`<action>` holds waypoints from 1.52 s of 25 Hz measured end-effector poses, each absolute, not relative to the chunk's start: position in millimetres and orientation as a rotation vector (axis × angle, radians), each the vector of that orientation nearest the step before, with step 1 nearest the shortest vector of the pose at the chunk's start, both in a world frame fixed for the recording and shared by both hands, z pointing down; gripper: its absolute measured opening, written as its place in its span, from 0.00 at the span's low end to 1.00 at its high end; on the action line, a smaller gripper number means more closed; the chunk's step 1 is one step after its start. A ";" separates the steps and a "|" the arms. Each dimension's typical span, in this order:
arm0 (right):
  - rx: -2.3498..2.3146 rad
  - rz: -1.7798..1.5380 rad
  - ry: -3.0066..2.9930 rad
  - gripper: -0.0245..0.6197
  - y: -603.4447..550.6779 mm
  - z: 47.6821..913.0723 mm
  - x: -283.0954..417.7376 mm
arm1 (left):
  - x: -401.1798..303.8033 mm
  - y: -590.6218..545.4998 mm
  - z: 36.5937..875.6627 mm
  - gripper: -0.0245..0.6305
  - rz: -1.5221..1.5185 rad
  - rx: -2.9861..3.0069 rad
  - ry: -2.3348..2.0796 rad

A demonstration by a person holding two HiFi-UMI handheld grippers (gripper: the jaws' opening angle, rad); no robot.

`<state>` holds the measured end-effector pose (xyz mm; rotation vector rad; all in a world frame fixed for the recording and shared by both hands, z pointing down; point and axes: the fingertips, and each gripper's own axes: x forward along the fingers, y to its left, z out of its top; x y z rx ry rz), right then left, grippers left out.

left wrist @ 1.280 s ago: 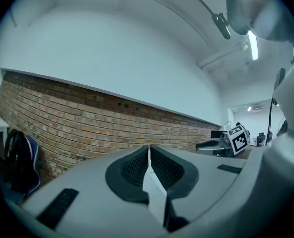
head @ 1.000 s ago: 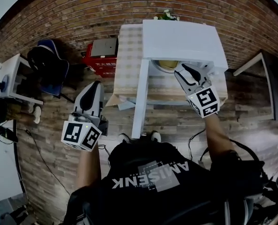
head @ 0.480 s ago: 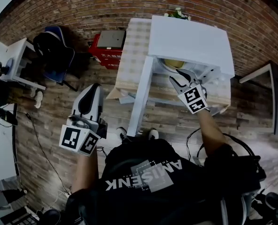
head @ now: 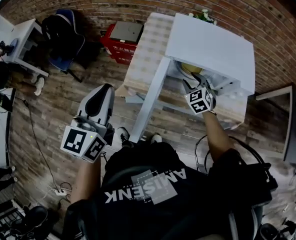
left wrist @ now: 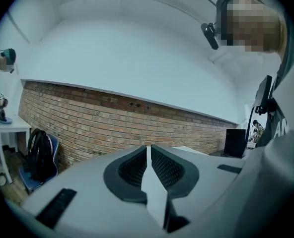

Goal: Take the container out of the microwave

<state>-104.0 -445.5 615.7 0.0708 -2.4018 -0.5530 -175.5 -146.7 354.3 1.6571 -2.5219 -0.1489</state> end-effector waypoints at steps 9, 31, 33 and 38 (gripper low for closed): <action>0.060 -0.595 -2.310 0.40 -470.5 654.5 -127.9 | -176.3 -141.6 365.1 0.12 -0.128 1.593 -2.545; 0.027 -0.761 -2.158 0.39 -498.3 687.4 -147.8 | -154.4 -135.4 356.6 0.12 -0.181 1.675 -2.565; 0.039 -0.775 -2.145 0.36 -501.9 687.6 -148.7 | -153.8 -134.2 357.3 0.12 -0.174 1.671 -2.561; 0.018 -0.822 -2.106 0.27 -501.9 688.0 -159.1 | -154.1 -128.0 352.3 0.11 -0.155 1.663 -2.574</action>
